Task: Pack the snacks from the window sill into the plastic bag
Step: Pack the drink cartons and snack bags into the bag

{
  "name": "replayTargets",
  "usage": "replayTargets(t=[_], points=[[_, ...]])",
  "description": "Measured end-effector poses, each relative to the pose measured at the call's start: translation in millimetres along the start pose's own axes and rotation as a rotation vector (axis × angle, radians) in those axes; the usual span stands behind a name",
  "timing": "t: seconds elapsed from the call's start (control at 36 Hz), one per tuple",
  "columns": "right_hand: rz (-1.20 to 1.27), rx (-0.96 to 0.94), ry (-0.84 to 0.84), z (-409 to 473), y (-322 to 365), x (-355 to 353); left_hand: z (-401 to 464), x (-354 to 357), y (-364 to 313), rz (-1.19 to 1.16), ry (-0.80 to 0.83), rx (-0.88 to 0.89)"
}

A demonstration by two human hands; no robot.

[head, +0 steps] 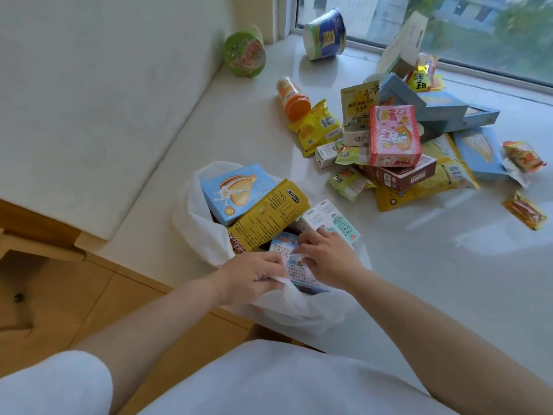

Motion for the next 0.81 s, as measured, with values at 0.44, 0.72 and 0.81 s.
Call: replayTargets(t=[0.44,0.72,0.81], points=[[0.264,0.454,0.204,-18,-45,22,5,4,40,-0.324,0.086,-0.493],[0.402,0.757,-0.203,-24,-61,8,70,17,-7,0.459,-0.062,0.125],[0.230,1.066,-0.280,-58,-114,4,90,18,-3,0.652,-0.009,0.114]])
Point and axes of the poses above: each hand's wrist, its own z-axis towards the middle knuckle, its own x-axis out of the palm, y = z × x, the point moved 9 cm from there along z, towards the middle knuckle, and after that the axes turned 11 degrees about -y, right-handed, at the moved point
